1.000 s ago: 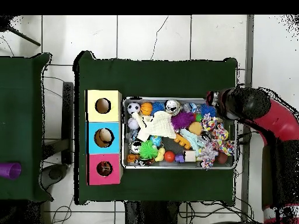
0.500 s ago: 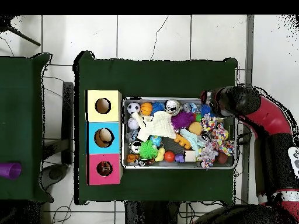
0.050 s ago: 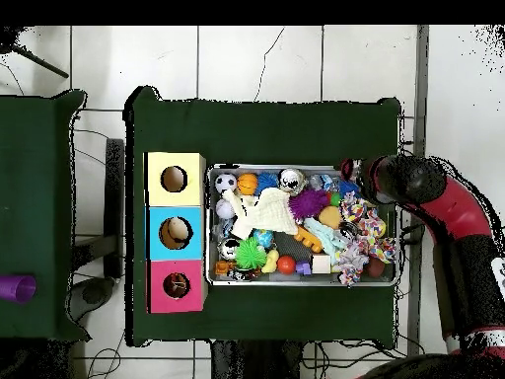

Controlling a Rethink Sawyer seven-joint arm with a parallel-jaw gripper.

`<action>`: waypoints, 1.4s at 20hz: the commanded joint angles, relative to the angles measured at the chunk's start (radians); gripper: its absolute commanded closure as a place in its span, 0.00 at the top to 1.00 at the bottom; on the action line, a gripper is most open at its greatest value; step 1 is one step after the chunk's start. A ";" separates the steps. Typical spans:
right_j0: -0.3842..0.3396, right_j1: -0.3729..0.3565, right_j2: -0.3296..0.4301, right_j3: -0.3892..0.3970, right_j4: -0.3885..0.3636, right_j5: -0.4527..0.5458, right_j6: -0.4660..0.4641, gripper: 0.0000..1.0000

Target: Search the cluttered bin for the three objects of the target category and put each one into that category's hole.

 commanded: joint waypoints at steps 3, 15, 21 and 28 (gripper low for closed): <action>-0.028 0.023 0.031 0.275 -0.095 -0.193 0.004 1.00; 0.040 -0.114 -0.084 0.472 -0.040 -0.360 0.201 1.00; 0.078 -0.156 -0.130 0.559 -0.001 -0.452 0.277 1.00; 0.136 -0.227 -0.192 0.657 0.052 -0.536 0.356 1.00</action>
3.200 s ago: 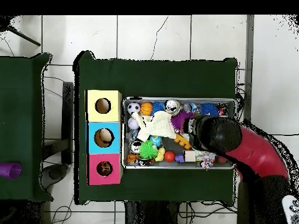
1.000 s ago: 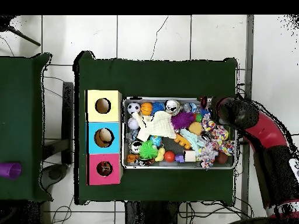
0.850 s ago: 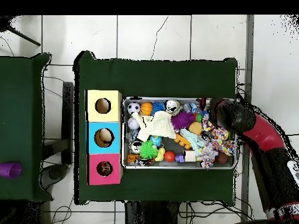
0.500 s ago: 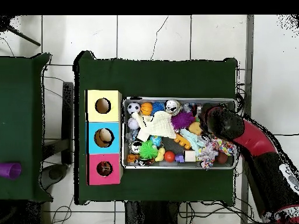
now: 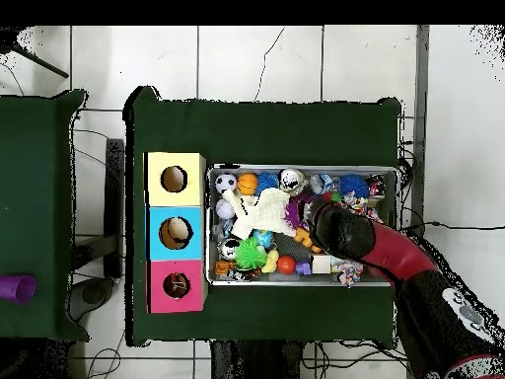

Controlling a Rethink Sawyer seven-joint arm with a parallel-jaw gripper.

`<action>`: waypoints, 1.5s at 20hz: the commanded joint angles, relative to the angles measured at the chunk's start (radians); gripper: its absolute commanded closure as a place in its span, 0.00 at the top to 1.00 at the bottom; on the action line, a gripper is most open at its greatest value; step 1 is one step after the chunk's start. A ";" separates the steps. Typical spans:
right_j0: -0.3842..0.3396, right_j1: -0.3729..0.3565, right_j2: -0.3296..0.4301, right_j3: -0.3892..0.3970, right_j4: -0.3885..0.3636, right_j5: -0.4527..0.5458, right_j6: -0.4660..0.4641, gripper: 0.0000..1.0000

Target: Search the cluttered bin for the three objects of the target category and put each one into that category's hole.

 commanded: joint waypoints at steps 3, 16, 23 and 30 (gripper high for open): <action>0.062 -0.109 -0.104 0.217 0.079 -0.088 0.343 1.00; 0.135 -0.319 -0.216 0.315 0.207 0.021 0.351 1.00; 0.135 -0.293 -0.212 0.261 0.224 0.035 0.280 1.00; 0.090 -0.133 -0.162 -0.082 0.140 0.300 0.041 1.00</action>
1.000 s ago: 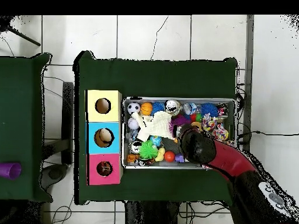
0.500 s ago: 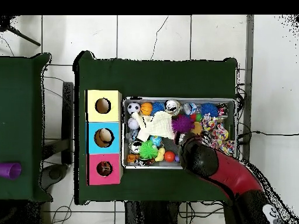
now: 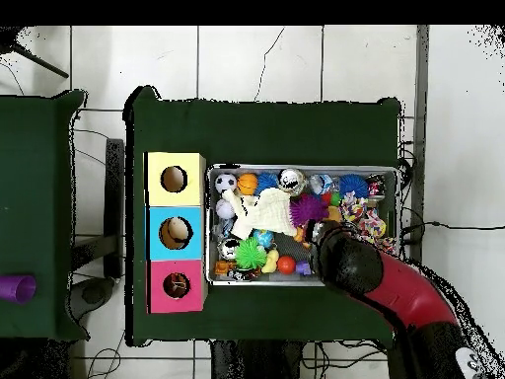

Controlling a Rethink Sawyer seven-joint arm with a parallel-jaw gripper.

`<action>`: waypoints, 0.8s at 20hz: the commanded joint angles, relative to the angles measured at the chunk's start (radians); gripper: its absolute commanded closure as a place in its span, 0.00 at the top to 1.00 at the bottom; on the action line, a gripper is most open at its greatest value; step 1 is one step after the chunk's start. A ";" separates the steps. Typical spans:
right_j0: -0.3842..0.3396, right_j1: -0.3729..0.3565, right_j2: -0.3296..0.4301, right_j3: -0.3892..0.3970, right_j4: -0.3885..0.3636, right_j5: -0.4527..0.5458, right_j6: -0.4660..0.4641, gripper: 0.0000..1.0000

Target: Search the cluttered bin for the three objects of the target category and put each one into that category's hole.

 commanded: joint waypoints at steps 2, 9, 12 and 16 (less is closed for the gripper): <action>-0.058 0.166 0.071 -0.324 -0.055 0.324 -0.085 1.00; -0.098 0.325 0.154 -0.574 -0.143 0.516 -0.248 1.00; -0.115 0.379 0.191 -0.657 -0.170 0.559 -0.290 1.00; -0.134 0.415 0.225 -0.727 -0.204 0.618 -0.319 1.00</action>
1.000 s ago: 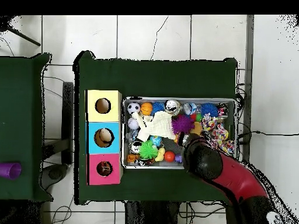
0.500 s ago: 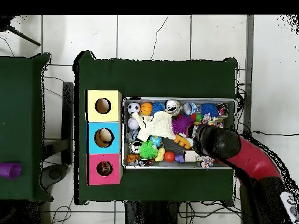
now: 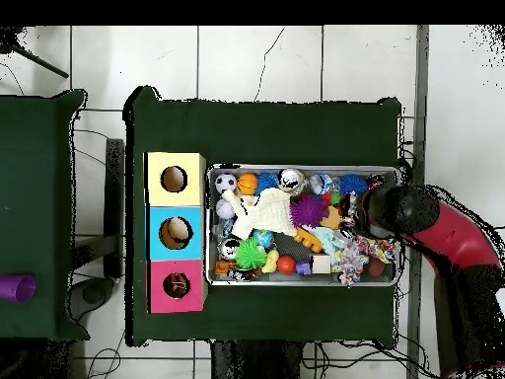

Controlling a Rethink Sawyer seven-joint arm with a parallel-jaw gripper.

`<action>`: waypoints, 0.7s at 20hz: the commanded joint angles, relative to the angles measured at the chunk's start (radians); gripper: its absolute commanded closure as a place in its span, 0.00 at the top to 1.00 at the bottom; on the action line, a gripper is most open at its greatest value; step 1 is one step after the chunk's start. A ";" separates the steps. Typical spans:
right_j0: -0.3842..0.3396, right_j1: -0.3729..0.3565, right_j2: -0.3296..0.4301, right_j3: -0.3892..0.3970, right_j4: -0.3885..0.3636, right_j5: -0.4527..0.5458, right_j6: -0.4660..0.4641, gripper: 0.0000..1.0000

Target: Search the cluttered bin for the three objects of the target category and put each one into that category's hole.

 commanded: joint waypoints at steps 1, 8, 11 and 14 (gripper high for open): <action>-0.038 0.164 0.167 -0.282 -0.104 0.175 -0.322 1.00; -0.058 0.315 0.252 -0.530 -0.175 0.289 -0.469 1.00; -0.051 0.388 0.286 -0.670 -0.207 0.385 -0.536 1.00; -0.058 0.440 0.307 -0.757 -0.232 0.464 -0.604 1.00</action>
